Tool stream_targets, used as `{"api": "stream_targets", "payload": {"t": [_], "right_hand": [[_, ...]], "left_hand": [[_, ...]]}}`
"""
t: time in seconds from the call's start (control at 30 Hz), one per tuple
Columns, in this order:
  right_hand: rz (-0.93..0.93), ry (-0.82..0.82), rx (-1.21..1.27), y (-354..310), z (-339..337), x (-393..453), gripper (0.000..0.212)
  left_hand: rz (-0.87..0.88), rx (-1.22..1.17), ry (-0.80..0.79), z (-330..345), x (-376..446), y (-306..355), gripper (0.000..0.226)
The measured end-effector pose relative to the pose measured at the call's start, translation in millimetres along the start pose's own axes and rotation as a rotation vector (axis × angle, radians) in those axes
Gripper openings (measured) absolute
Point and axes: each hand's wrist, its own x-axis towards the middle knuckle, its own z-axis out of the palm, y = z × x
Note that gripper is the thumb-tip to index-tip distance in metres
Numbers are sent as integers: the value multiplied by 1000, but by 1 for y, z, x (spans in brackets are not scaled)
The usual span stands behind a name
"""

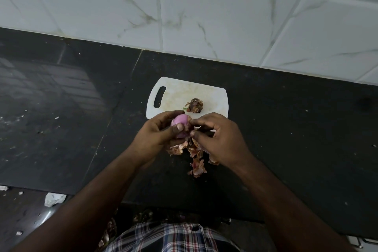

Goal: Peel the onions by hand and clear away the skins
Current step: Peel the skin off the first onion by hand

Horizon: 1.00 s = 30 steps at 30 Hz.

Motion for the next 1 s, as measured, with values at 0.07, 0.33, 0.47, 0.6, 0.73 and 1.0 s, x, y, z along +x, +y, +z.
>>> {"api": "stream_targets", "payload": {"t": [0.07,0.33,0.47,0.6,0.73,1.0], "right_hand": [[-7,20,-7,0,1,2,22],[58,-48,-37,-10,0,5,44],[118,-101,-34,-17,-1,4,54],[174,-110,-30,-20,-1,5,48],[198,-95,-59,-22,1,6,46],[222,-21,-83,-22,7,7,46]], "left_hand": [[-12,-1,-9,-2,1,-1,46],[-22,46,-44,-4,3,-3,46],[22,111,-49,0,2,0,44],[82,225,-47,0,2,0,45],[139,270,-20,2,1,-1,42],[221,326,29,3,5,-5,43]]}}
